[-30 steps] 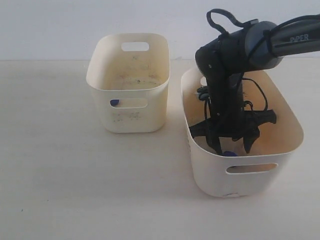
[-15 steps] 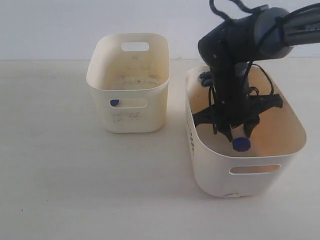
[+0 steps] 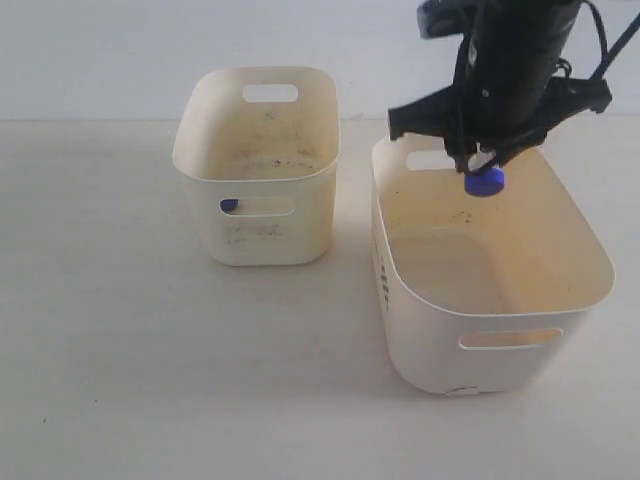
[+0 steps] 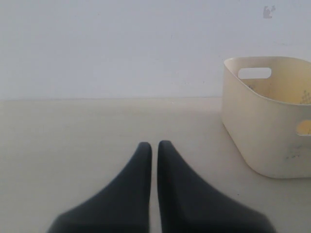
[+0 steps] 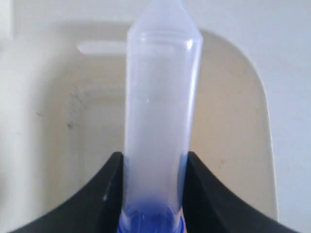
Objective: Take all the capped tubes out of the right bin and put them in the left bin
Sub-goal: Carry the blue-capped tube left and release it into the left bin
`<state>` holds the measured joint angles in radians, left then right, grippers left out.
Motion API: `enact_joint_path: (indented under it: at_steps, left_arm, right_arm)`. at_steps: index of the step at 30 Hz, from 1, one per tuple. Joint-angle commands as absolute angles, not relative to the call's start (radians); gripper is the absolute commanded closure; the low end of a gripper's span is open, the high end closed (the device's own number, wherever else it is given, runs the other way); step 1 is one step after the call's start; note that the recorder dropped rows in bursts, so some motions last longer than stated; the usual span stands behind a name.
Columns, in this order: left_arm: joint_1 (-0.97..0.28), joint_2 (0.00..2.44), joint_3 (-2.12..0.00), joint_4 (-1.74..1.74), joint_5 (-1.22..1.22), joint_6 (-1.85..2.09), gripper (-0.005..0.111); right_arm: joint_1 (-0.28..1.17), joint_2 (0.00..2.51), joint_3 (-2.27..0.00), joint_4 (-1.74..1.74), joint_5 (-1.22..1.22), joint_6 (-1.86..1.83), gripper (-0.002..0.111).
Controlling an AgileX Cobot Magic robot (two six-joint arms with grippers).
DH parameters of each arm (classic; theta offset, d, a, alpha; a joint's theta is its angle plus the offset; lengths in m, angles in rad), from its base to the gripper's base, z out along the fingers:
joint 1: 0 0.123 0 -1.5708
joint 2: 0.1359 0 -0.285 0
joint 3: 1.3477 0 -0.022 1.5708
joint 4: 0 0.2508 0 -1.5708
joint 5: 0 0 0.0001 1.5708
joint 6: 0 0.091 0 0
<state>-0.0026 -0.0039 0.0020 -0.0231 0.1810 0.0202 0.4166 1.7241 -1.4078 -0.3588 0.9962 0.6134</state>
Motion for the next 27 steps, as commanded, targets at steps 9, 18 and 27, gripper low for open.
enact_joint_path:
  at_steps: [9,18,27]
  left_arm:
    - [-0.010,0.000,0.000,-0.026,0.172,0.016,0.103]
    - [-0.010,0.000,0.000,-0.026,0.172,0.016,0.103]
    - [-0.010,0.000,0.000,-0.026,0.172,0.016,0.103]
  right_arm:
    - [0.418,1.741,-1.423,0.281,0.368,0.243,0.108]
    - [0.418,1.975,-1.649,0.428,0.419,0.113,0.108]
    - [0.418,2.082,-1.769,0.503,0.513,0.036,0.043]
